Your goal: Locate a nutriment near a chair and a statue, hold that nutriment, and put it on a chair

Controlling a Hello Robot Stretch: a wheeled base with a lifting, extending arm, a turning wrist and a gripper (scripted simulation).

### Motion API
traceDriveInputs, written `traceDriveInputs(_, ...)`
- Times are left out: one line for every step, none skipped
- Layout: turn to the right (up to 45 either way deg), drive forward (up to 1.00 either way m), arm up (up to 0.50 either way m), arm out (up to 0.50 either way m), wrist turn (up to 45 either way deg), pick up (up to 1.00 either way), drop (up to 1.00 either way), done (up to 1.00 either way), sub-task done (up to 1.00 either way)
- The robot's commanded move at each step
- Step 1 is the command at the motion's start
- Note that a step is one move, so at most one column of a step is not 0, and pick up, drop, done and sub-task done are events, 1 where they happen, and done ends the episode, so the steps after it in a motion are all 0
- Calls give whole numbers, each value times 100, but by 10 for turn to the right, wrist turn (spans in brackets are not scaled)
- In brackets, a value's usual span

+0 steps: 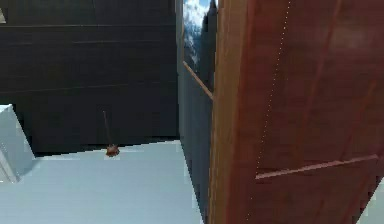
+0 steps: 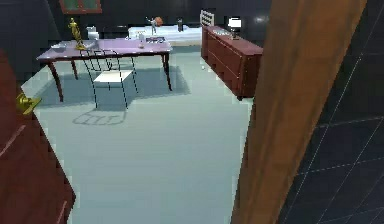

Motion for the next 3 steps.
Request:
traceDriveInputs(450, 0, 0, 0, 0, 0, 0, 0, 0)
traceDriveInputs(120, 0, 0, 0, 0, 0, 0, 0, 0)
traceDriveInputs(0, 45, 0, 0, 0, 0, 0, 0, 0)
